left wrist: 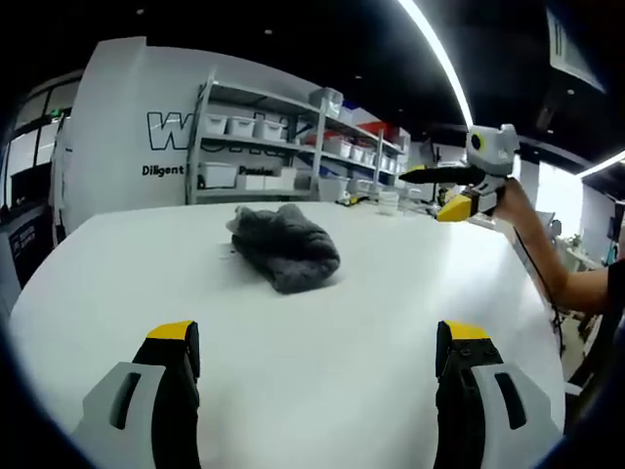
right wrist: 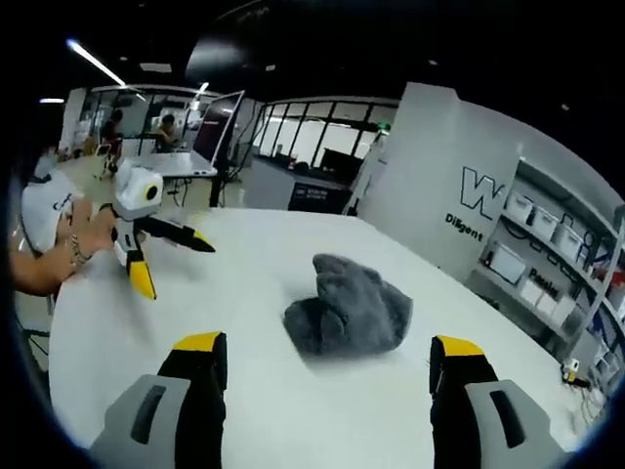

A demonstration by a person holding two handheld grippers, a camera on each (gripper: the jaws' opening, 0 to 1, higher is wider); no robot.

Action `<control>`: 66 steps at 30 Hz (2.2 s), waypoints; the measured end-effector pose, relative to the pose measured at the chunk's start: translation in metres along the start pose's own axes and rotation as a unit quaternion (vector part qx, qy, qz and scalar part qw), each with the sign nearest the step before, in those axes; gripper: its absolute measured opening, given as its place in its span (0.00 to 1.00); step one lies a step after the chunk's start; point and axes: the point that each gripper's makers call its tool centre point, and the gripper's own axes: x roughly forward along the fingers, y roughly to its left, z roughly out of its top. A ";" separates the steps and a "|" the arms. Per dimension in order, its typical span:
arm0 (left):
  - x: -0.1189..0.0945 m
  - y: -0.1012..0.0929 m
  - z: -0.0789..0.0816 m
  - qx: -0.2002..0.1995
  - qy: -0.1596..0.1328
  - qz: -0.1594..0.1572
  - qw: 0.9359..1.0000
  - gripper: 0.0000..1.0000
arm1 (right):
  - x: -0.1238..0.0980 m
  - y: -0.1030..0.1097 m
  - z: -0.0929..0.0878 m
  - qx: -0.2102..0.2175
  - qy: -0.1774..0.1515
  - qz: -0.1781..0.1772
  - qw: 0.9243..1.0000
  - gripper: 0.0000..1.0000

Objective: Open the folded towel by lifting each exposed corner and separating the folded layers until the towel lies flat within the target outline without major curled edges

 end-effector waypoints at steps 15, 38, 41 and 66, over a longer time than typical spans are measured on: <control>-0.003 -0.002 0.001 0.002 -0.001 -0.002 1.000 1.00 | 0.075 0.022 0.032 -0.067 -0.009 0.022 0.997 0.54; -0.007 0.007 0.002 -0.011 -0.006 0.011 1.000 1.00 | 0.164 0.003 -0.057 -0.179 0.100 -0.047 0.978 0.39; -0.006 0.007 0.002 -0.010 -0.005 0.011 1.000 0.99 | 0.168 0.001 -0.058 -0.182 0.103 -0.049 0.977 0.36; -0.007 0.012 -0.004 -0.009 0.009 0.014 1.000 0.98 | 0.169 0.001 -0.059 -0.144 0.101 -0.040 0.984 0.03</control>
